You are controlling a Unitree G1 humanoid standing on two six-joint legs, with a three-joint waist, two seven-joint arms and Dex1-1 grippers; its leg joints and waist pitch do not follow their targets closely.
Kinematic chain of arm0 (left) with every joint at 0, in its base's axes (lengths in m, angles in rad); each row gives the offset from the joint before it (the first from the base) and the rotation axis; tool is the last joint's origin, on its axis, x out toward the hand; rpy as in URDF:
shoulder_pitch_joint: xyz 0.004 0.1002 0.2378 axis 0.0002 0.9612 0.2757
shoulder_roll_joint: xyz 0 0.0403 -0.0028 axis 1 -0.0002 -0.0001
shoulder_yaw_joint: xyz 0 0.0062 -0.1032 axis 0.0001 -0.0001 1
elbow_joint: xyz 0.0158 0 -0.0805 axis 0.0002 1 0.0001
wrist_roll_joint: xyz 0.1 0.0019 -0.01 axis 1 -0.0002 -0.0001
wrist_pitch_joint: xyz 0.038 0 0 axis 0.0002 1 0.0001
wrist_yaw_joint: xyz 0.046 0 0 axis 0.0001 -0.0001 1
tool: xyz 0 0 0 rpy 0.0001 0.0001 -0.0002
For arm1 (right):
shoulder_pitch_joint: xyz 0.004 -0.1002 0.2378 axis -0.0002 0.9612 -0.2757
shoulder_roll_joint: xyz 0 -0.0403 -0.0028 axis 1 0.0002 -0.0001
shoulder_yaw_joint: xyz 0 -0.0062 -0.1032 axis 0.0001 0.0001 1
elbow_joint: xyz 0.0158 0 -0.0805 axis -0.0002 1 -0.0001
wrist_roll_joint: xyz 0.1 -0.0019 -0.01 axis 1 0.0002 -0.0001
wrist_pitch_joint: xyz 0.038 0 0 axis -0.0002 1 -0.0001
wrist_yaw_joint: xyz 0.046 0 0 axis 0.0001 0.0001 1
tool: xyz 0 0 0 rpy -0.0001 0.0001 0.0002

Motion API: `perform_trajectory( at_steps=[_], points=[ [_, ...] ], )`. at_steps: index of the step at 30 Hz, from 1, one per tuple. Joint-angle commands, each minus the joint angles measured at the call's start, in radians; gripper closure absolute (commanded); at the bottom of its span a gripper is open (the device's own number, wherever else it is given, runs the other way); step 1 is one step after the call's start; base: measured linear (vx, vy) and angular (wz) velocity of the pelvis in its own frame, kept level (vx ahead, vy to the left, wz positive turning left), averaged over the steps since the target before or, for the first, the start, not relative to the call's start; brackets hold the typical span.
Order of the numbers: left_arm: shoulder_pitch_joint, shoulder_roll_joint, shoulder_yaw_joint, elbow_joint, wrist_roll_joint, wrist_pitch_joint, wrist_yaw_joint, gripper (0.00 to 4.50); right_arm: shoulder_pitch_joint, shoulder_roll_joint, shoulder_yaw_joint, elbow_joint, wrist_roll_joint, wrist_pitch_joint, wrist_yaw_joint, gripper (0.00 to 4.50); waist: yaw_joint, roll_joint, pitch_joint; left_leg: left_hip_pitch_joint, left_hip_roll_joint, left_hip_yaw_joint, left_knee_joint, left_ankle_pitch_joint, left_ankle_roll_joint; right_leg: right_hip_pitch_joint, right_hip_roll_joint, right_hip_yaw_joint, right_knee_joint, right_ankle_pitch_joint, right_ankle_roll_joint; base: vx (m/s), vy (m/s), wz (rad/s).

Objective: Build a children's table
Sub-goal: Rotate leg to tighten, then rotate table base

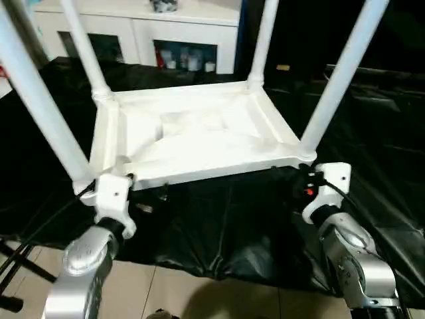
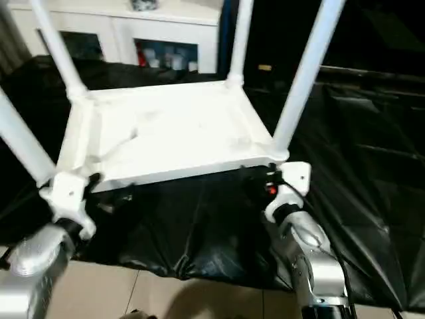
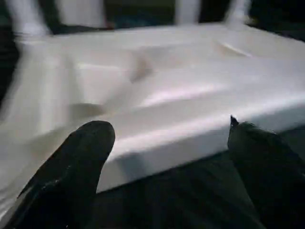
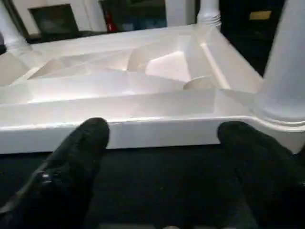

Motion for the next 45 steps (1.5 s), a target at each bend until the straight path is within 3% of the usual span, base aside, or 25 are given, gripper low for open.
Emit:
perform_trajectory(
  at_steps=[1,7,10,11,19,23,27,28,30,32,36,41,45],
  points=[
    [0.009,-0.038,0.034,-0.023,0.027,-0.063,0.083,0.0,0.007,-0.022,0.014,-0.025,0.009,0.021,0.034,0.05,-0.002,0.001,-0.049,0.013,0.053,-0.036,-0.082,-0.381,-0.003,0.023,-0.058,0.047,-0.106,-0.442,-0.046,0.0,0.0,0.0],
    [0.046,-0.098,0.065,-0.052,0.073,-0.107,0.205,0.0,0.024,-0.05,0.046,-0.051,0.015,0.049,0.092,0.05,0.0,0.001,-0.052,0.007,0.055,-0.034,-0.081,-0.35,0.005,0.032,-0.061,0.05,-0.098,-0.331,-0.071,0.0,0.0,0.0],
    [0.041,-0.133,0.095,-0.042,0.087,-0.14,0.282,0.0,0.036,-0.075,0.077,-0.068,0.013,0.054,0.148,0.05,0.002,0.006,-0.051,0.006,0.053,-0.034,-0.079,-0.349,0.009,0.035,-0.063,0.049,-0.1,-0.347,-0.071,0.0,0.0,0.0],
    [0.041,-0.134,0.096,-0.042,0.088,-0.141,0.284,0.0,0.036,-0.075,0.078,-0.068,0.013,0.054,0.149,0.05,0.001,0.003,-0.051,0.006,0.054,-0.035,-0.078,-0.352,0.011,0.034,-0.062,0.048,-0.103,-0.355,-0.067,0.0,0.0,0.0],
    [-0.095,-0.069,0.148,0.096,0.056,-0.176,0.269,0.0,0.015,-0.082,0.089,-0.034,-0.001,0.055,0.169,0.05,0.003,0.008,-0.054,0.013,0.051,-0.038,-0.078,-0.358,0.003,0.029,-0.059,0.046,-0.098,-0.346,-0.066,0.0,0.0,0.0],
    [-0.213,0.013,0.173,0.251,-0.033,-0.15,0.134,0.0,-0.011,-0.079,0.092,0.009,-0.026,0.063,0.149,0.05,0.003,0.009,-0.059,0.012,0.05,-0.038,-0.077,-0.319,-0.009,0.034,-0.061,0.047,-0.084,-0.255,-0.102,0.0,0.0,0.0],
    [-0.25,0.042,0.177,0.321,-0.071,-0.127,0.048,0.0,-0.023,-0.077,0.091,0.038,-0.041,0.066,0.129,0.05,0.004,0.01,-0.063,0.012,0.049,-0.034,-0.073,-0.279,-0.003,0.038,-0.065,0.049,-0.074,-0.184,-0.141,0.0,0.0,0.0],
    [-0.263,0.059,0.169,0.348,-0.105,-0.107,-0.036,0.0,-0.029,-0.075,0.091,0.055,-0.051,0.065,0.116,0.05,0.005,-0.003,-0.062,0.012,0.05,-0.031,-0.073,-0.272,0.003,0.039,-0.067,0.049,-0.077,-0.19,-0.145,0.0,0.0,0.0],
    [-0.291,0.112,0.144,0.419,-0.176,-0.092,-0.235,0.0,-0.049,-0.068,0.087,0.102,-0.07,0.065,0.086,0.05,0.012,0.007,-0.062,0.02,0.049,-0.029,-0.074,-0.276,-0.002,0.031,-0.068,0.05,-0.078,-0.246,-0.147,0.0,0.0,0.0],
    [-0.301,0.134,0.139,0.438,-0.215,-0.078,-0.317,0.0,-0.06,-0.065,0.085,0.124,-0.075,0.062,0.079,0.05,0.016,0.009,-0.06,0.023,0.054,-0.032,-0.079,-0.305,-0.018,0.029,-0.069,0.05,-0.078,-0.264,-0.146,0.0,0.0,0.0],
    [-0.303,0.19,0.131,0.413,-0.354,0.027,-0.543,0.0,-0.105,-0.056,0.082,0.2,-0.09,0.05,0.061,0.05,0.021,0.011,-0.06,0.027,0.055,-0.028,-0.082,-0.327,-0.037,0.027,-0.071,0.052,-0.073,-0.245,-0.164,0.0,0.0,0.0],
    [-0.272,0.217,0.104,0.359,-0.433,0.096,-0.682,0.0,-0.149,-0.04,0.081,0.276,-0.104,0.028,0.046,0.05,0.018,0.008,-0.062,0.019,0.053,-0.027,-0.08,-0.286,-0.034,0.038,-0.077,0.054,-0.064,-0.205,-0.187,0.0,0.0,0.0],
    [-0.218,0.231,0.02,0.245,-0.492,0.182,-0.774,0.0,-0.203,-0.01,0.088,0.378,-0.108,-0.012,0.051,0.05,0.014,0.01,-0.064,0.02,0.056,-0.025,-0.078,-0.262,-0.027,0.039,-0.076,0.054,-0.058,-0.175,-0.202,0.0,0.0,0.0]
  ],
)
